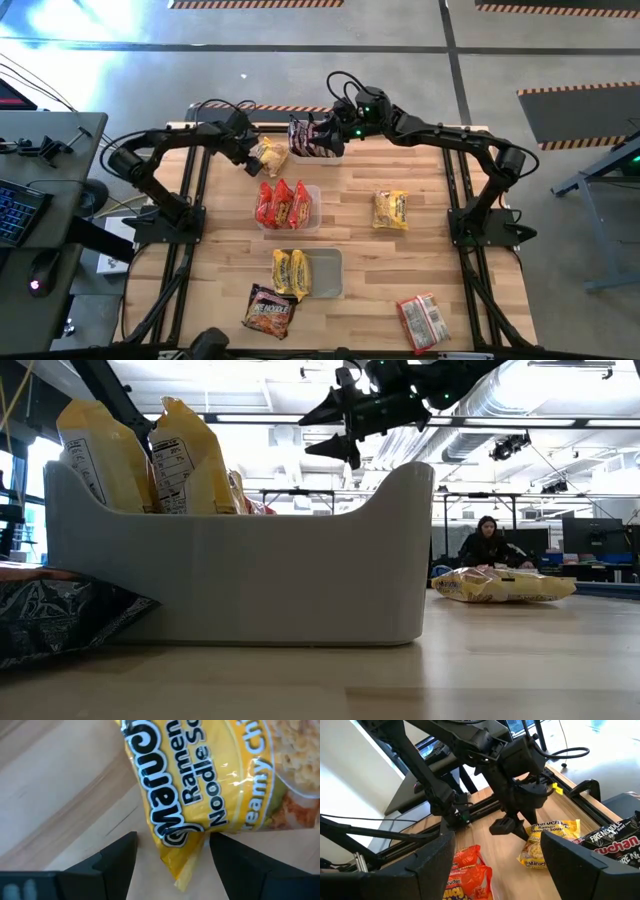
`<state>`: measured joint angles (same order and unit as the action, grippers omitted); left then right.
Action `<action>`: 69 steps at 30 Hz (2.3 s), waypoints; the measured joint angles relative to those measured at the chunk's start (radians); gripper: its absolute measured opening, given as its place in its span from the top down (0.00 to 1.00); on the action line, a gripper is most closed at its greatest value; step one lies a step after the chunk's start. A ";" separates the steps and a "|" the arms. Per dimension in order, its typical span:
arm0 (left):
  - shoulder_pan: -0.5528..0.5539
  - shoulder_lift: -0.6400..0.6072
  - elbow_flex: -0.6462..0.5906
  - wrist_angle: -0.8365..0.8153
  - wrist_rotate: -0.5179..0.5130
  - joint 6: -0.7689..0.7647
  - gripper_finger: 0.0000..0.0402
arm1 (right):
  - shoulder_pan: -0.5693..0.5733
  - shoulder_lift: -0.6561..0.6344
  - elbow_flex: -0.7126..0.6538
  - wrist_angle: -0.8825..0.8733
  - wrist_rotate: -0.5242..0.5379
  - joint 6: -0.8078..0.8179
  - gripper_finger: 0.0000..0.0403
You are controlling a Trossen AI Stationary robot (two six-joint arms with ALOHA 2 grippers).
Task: Sort Maruchan noodles
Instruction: Put the yellow noodle pack into the gray bin
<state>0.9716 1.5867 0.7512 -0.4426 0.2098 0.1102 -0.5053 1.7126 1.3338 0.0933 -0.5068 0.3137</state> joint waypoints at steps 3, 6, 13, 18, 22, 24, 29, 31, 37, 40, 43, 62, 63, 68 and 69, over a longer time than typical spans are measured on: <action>-0.007 0.017 0.004 0.000 0.019 0.060 0.43 | 0.000 0.000 0.000 0.000 0.000 0.000 0.30; -0.022 0.023 0.004 0.012 0.019 0.123 0.53 | 0.000 0.000 0.000 0.000 0.000 0.000 0.30; -0.039 0.014 -0.001 0.047 0.078 0.162 0.91 | 0.000 0.000 0.000 0.000 -0.001 -0.002 0.30; -0.038 -0.011 -0.001 0.026 0.065 0.154 0.96 | 0.000 0.000 0.000 0.000 -0.005 -0.004 0.30; -0.046 -0.102 -0.001 -0.007 0.041 0.153 0.99 | 0.000 0.000 0.000 -0.004 -0.025 0.003 0.30; -0.046 -0.172 -0.001 -0.035 0.040 0.140 0.99 | -0.002 0.000 0.000 -0.008 -0.025 0.031 0.30; -0.073 -0.384 0.004 -0.099 0.028 0.087 1.00 | -0.013 0.000 0.000 -0.008 -0.085 0.107 0.30; -0.090 -0.461 0.020 -0.123 0.028 0.063 1.00 | -0.015 0.000 0.000 -0.007 -0.106 0.136 0.30; -0.160 -0.631 0.114 -0.166 -0.033 -0.001 1.00 | -0.020 0.000 0.000 -0.007 -0.149 0.238 0.30; -0.199 -0.670 0.174 -0.168 -0.056 -0.004 1.00 | -0.031 0.000 0.000 -0.006 -0.160 0.340 0.30; -0.241 -0.678 0.242 -0.165 -0.066 -0.001 1.00 | -0.048 0.000 0.000 -0.006 -0.160 0.455 0.30; -0.683 -0.412 0.544 -0.095 -0.379 0.403 1.00 | -0.086 0.001 0.000 0.334 -0.244 1.240 0.30; -0.695 -0.397 0.560 -0.091 -0.393 0.411 1.00 | -0.086 0.001 0.000 0.347 -0.244 1.259 0.30; -0.730 -0.341 0.617 -0.085 -0.401 0.447 1.00 | -0.082 0.001 0.000 0.353 -0.246 1.283 0.30; -0.732 -0.334 0.624 -0.086 -0.401 0.447 1.00 | -0.080 0.001 0.000 0.362 -0.245 1.283 0.30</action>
<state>0.2394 1.2527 1.3751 -0.5284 -0.1913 0.5568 -0.5848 1.7138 1.3338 0.4556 -0.7522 1.5963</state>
